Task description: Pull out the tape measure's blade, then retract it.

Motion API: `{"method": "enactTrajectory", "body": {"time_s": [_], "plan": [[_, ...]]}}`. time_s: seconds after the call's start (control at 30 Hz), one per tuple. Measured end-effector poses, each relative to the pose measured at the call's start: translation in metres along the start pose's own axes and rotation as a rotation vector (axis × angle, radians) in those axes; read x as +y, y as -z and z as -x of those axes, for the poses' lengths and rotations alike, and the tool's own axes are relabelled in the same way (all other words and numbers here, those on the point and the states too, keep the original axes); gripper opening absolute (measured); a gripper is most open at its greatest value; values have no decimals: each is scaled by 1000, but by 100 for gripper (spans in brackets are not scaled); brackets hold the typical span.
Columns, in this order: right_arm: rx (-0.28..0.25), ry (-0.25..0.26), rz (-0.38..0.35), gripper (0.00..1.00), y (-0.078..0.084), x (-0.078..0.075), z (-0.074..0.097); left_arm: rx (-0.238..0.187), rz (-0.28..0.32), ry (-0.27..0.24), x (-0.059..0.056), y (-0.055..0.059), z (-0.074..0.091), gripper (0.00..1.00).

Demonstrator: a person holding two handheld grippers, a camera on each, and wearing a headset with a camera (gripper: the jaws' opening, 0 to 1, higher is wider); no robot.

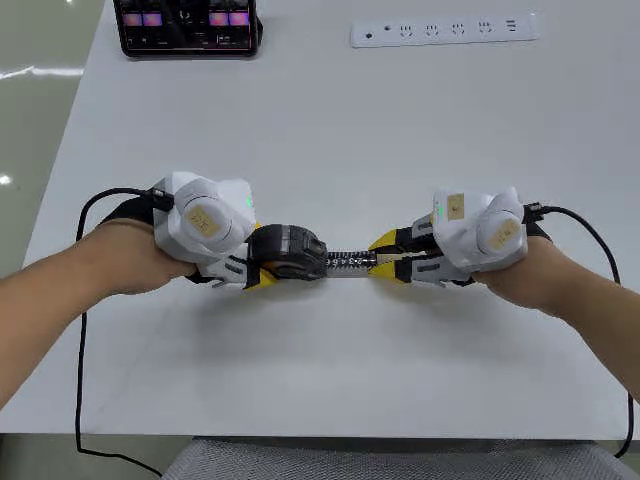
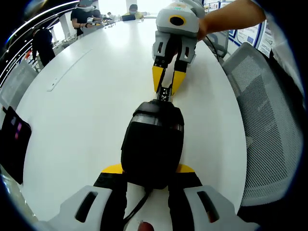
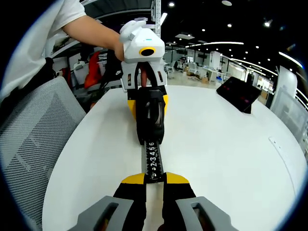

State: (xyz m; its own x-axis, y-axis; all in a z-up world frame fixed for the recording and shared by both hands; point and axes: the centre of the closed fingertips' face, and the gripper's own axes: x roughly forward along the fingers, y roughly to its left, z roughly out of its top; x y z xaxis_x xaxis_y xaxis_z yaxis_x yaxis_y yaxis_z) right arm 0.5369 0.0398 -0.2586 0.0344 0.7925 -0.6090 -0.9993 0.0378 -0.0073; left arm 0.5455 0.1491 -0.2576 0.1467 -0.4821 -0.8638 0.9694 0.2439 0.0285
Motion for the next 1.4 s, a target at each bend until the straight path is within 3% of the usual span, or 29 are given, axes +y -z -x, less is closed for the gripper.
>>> {"method": "enactTrajectory", "body": {"time_s": [1.4], "plan": [[72,28,-13,8,39,-1,45,-1,-10,2,-3,-1,0,28]]}}
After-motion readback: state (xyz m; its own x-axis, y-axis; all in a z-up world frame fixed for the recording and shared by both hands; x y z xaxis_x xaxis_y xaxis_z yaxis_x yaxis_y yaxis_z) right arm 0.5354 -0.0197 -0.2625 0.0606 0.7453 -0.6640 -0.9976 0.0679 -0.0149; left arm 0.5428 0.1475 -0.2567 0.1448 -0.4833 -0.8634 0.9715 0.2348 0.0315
